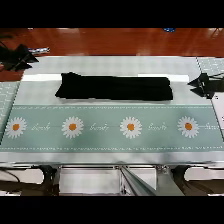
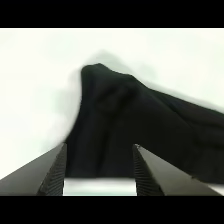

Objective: Fold the shirts.

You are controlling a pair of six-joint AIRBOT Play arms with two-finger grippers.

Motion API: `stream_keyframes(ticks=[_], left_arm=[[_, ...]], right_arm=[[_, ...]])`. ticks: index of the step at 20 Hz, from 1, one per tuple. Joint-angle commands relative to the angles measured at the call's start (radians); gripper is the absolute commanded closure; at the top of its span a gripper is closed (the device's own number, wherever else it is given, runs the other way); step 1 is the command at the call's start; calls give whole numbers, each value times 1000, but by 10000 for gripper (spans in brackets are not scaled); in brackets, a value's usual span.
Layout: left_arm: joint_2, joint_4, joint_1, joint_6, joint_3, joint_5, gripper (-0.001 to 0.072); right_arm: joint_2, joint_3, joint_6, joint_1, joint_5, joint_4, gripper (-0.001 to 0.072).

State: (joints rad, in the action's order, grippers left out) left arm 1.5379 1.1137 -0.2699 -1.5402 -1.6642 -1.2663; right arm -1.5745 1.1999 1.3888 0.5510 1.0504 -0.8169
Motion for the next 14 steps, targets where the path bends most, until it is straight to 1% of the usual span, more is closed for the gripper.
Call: stream_keyframes(ticks=[1, 3, 4, 6, 9, 12, 14], left_arm=[[-254, 39, 124, 86, 224, 101, 200], [-338, 40, 202, 89, 337, 148, 200], [-355, 40, 229, 89, 369, 167, 200], [-353, 39, 268, 88, 393, 170, 200], [-332, 39, 307, 84, 394, 169, 200], [-319, 38, 331, 80, 394, 169, 200], [-315, 38, 342, 80, 394, 171, 200]], right_arm=[[-24, -73, 7, -14, -73, 53, 296], [-69, -68, -38, -46, -77, 129, 295], [-92, -56, -42, -66, -72, 143, 295], [-137, -23, -19, -100, -58, 151, 296], [-187, 25, -16, -143, -57, 172, 296], [-241, 66, 18, -190, -44, 163, 295], [-264, 85, 18, -224, -45, 164, 296]])
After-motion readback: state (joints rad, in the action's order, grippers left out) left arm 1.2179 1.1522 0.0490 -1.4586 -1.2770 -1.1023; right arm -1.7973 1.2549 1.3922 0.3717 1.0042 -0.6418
